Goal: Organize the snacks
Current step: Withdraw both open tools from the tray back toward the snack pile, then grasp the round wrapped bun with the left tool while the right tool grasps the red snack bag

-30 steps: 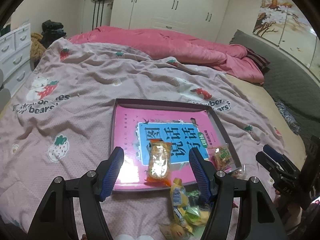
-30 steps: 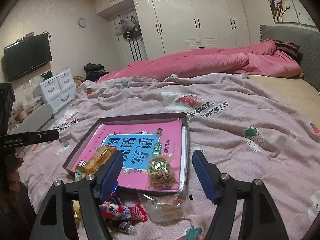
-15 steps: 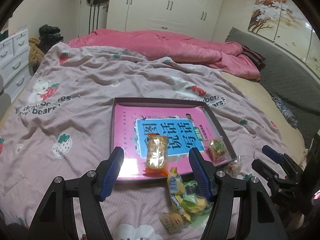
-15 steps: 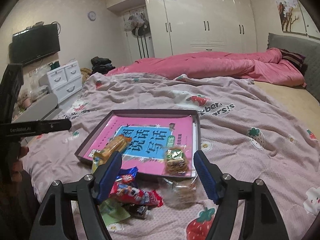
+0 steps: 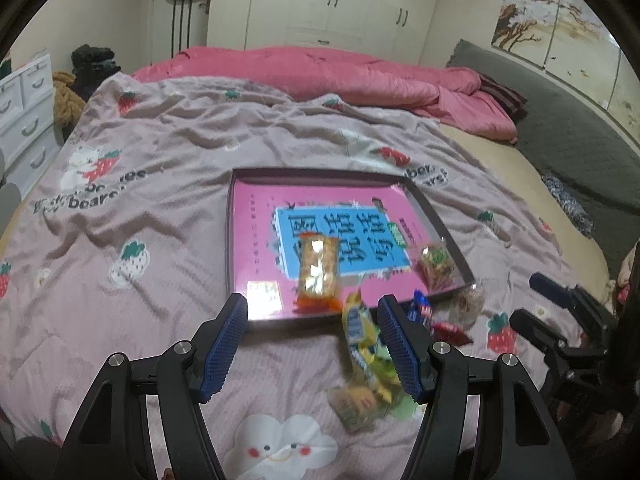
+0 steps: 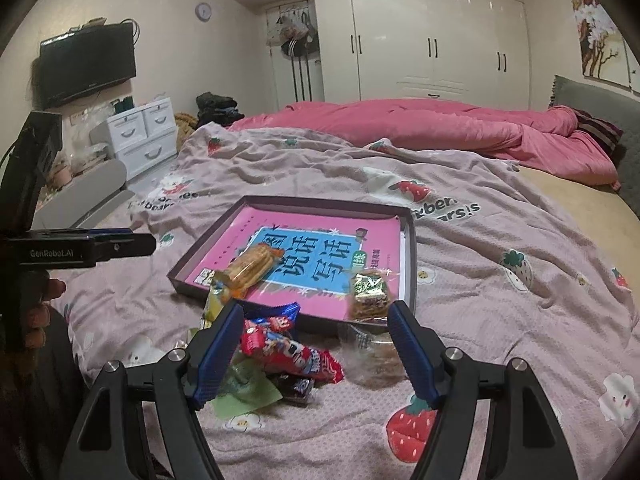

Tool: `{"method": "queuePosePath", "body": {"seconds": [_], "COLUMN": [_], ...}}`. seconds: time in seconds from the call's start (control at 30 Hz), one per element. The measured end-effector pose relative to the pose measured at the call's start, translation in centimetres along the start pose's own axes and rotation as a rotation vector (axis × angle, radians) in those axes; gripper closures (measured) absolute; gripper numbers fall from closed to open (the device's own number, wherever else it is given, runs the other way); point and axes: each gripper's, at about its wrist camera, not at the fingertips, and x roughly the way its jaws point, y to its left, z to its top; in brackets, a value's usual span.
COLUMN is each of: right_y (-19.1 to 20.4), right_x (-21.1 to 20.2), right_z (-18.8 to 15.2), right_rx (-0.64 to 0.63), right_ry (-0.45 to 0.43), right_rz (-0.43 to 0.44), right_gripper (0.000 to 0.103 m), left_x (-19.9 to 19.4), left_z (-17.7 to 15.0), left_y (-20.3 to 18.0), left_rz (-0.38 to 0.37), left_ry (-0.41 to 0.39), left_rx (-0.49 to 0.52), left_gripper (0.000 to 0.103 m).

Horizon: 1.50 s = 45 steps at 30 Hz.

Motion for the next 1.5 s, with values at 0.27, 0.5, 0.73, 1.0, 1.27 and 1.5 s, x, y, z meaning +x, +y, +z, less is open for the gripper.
{"method": "queuePosePath", "body": {"seconds": [0.27, 0.5, 0.73, 1.0, 1.27, 1.5], "right_y": [1.2, 2.0, 2.2, 2.1, 2.0, 2.3], "right_x": [1.1, 2.6, 3.8, 5.3, 6.6, 8.3], "right_z": [-1.1, -2.0, -2.5, -2.8, -2.9, -2.8], "right_rx": [-0.057, -0.106, -0.144, -0.174, -0.206, -0.249], "right_ry": [0.061, 0.121, 0.16, 0.189, 0.193, 0.201], "right_rz": [0.007, 0.007, -0.018, -0.05, -0.056, -0.057], "right_gripper": [0.029, 0.029, 0.029, 0.03, 0.037, 0.051], "left_x": [0.9, 1.3, 2.6, 4.3, 6.0, 7.8], "left_z": [-2.4, -3.8, -5.5, -6.6, -7.3, -7.6], "left_y": [0.1, -0.7, -1.4, -2.0, -2.9, -2.4], "left_rz": [-0.013, -0.027, -0.038, -0.062, -0.067, -0.074], "left_ry": [0.084, 0.127, 0.188, 0.25, 0.295, 0.334], "left_rx": [0.014, 0.031, 0.049, 0.066, 0.097, 0.072], "left_gripper": [0.034, 0.034, 0.034, 0.034, 0.034, 0.034]}}
